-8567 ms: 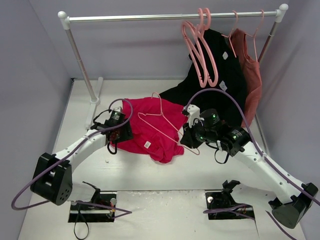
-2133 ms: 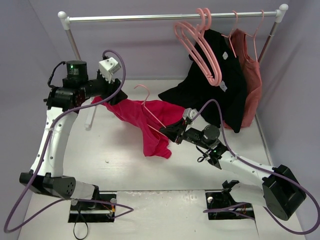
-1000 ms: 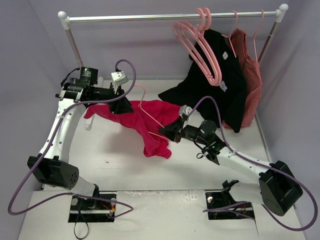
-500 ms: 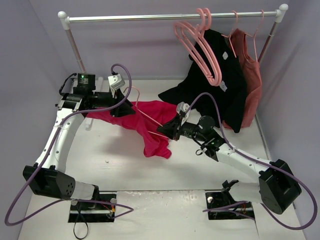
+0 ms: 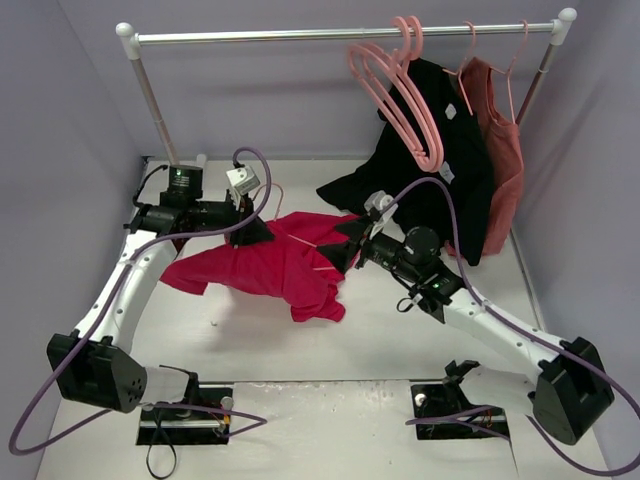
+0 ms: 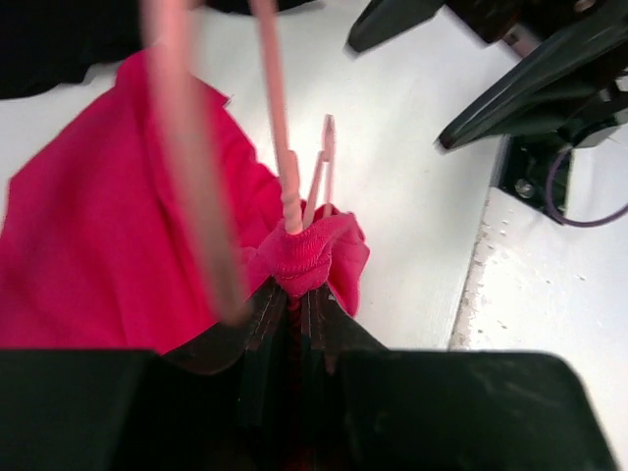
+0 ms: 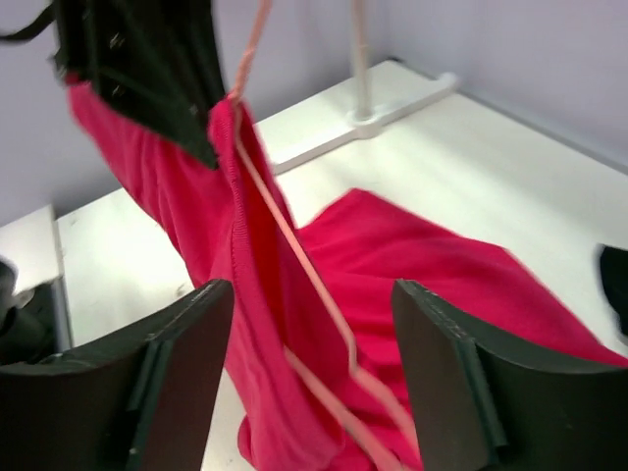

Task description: Place the t-shirt on the hanger

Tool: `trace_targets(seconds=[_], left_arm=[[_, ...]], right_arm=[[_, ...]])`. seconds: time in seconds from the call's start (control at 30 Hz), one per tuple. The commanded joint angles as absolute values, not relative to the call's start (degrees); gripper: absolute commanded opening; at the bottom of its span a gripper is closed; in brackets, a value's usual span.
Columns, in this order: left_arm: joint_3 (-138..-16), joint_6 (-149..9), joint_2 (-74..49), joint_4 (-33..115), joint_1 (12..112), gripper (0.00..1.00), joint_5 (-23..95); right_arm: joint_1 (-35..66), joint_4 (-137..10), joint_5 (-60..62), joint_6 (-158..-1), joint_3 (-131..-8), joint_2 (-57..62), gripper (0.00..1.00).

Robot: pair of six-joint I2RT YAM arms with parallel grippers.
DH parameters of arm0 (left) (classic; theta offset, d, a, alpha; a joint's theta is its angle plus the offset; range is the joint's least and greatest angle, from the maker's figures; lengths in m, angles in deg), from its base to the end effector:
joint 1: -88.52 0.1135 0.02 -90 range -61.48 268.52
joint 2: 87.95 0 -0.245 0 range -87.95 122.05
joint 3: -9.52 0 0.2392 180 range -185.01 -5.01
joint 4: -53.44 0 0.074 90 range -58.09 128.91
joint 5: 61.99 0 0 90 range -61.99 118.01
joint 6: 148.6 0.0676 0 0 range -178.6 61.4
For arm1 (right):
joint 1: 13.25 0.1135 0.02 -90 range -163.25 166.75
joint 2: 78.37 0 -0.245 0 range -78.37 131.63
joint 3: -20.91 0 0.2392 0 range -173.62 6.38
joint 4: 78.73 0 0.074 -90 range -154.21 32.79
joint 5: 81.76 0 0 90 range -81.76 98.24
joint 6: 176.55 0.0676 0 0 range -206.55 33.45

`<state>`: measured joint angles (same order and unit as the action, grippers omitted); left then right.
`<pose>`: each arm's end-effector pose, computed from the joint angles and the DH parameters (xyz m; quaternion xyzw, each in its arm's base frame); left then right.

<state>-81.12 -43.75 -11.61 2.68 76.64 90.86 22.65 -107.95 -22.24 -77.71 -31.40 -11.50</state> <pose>0.2599 -0.1161 0.3483 0.4046 0.6869 -0.4554 0.3963 0.2093 0.1939 0.3121 -0.3402 0.5246 0.4392 0.6451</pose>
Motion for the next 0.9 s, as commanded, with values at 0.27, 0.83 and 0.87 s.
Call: trace_targets(seconds=[0.27, 0.83, 0.87], left_arm=[[-75.07, -42.09, -24.04, 13.07, 65.42, 0.0, 59.51], [-63.37, -49.81, -41.09, 19.05, 61.89, 0.0, 54.73], [-62.06, -50.51, -41.8, 19.13, 61.89, 0.0, 54.38]], right_arm=[[21.91, -85.93, 0.41, -68.3, -37.91, -18.78, 0.64], [24.55, -89.69, -1.78, -49.37, -32.46, -6.22, 0.48], [24.63, -89.87, -3.17, -49.11, -32.64, -5.43, 0.48]])
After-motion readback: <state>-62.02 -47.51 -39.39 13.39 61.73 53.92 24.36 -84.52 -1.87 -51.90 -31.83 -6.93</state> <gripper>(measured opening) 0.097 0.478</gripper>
